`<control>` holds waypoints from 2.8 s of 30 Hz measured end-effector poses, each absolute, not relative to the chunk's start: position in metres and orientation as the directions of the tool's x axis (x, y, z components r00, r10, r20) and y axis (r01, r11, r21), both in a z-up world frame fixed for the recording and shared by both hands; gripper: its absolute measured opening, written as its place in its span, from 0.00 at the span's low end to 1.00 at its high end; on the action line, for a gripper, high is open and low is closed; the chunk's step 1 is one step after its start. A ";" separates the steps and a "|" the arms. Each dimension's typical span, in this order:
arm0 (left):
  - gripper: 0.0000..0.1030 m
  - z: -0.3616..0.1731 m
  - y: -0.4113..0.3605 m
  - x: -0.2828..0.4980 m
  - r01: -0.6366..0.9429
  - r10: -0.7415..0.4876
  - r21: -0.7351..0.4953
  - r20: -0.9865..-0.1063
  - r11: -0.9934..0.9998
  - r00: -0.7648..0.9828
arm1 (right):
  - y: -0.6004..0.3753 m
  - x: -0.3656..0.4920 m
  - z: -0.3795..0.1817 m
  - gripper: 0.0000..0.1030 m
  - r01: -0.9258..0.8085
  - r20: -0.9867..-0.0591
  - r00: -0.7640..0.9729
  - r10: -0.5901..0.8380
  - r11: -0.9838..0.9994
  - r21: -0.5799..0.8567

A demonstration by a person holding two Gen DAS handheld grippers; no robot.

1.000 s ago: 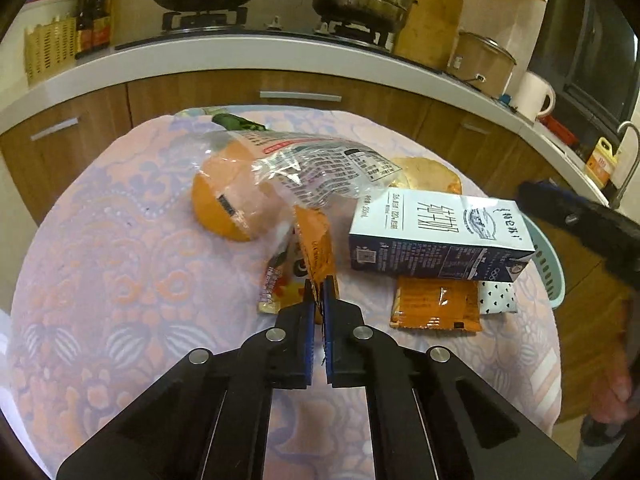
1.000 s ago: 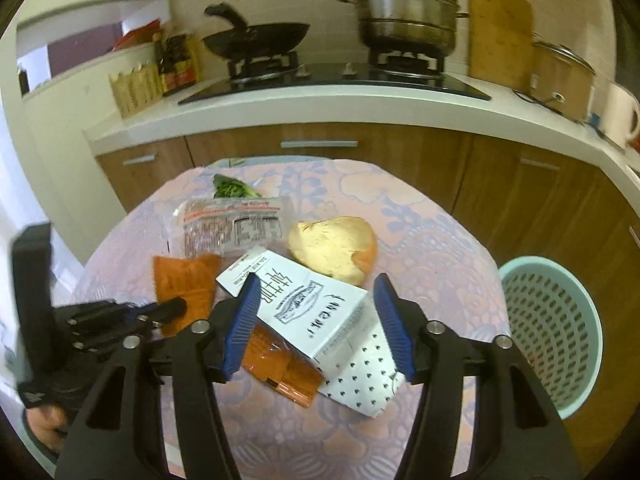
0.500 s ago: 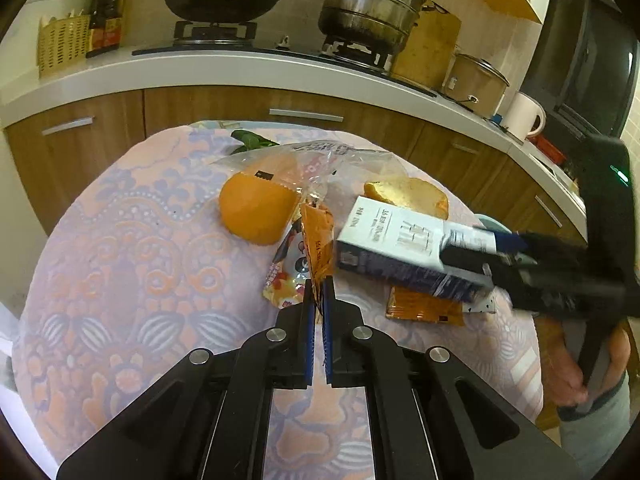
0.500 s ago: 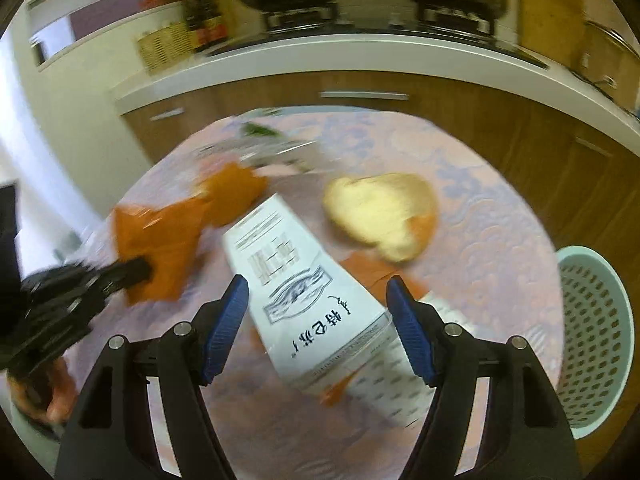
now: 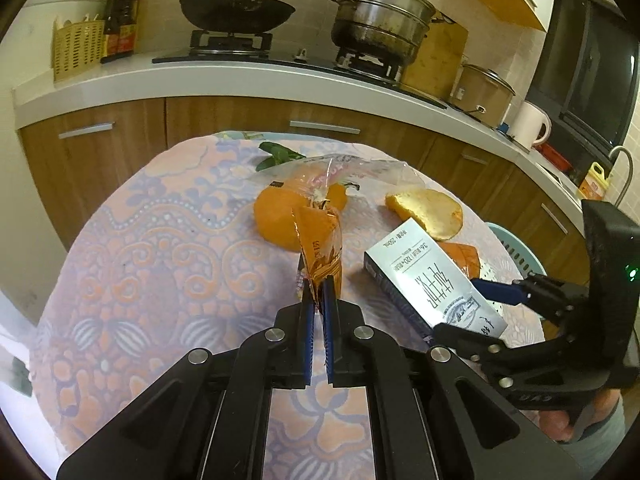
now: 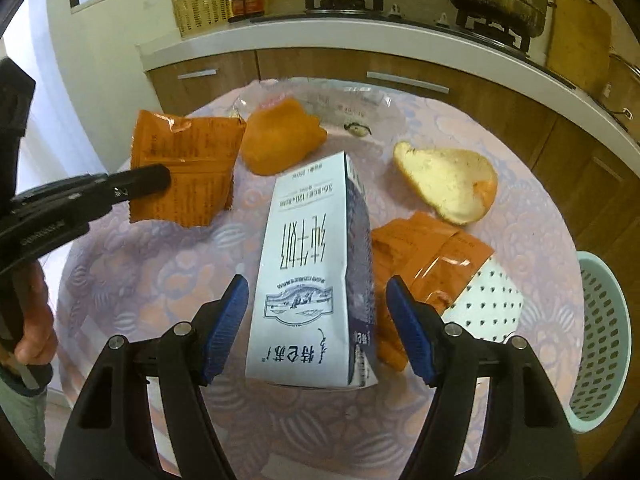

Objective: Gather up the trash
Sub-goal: 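Lift the orange wrapper with the left tool while the right tool grasps the white milk carton, then carry the wrapper and milk carton over the blue wastebasket and open both tools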

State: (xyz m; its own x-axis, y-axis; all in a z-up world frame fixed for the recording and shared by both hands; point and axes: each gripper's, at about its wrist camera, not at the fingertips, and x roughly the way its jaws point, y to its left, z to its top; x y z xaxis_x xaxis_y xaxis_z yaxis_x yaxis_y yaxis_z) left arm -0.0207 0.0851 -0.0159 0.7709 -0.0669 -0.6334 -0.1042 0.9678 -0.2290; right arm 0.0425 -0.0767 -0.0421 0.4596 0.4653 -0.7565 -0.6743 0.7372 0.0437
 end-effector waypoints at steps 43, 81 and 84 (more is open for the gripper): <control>0.02 0.021 0.017 -0.002 0.068 -0.164 -0.184 -0.579 0.981 0.798 | -0.159 0.030 0.015 0.50 -0.500 -0.585 0.705 0.401 0.866 -0.009; 0.59 0.004 -0.207 0.140 0.377 -0.330 -0.069 -0.641 0.924 0.693 | -0.413 0.149 -0.059 0.58 0.079 -0.715 0.681 0.160 0.954 0.288; 0.59 0.014 -0.188 0.125 0.359 -0.328 -0.077 -0.616 0.930 0.716 | -0.398 0.138 -0.043 0.58 0.035 -0.685 0.705 0.182 0.956 0.290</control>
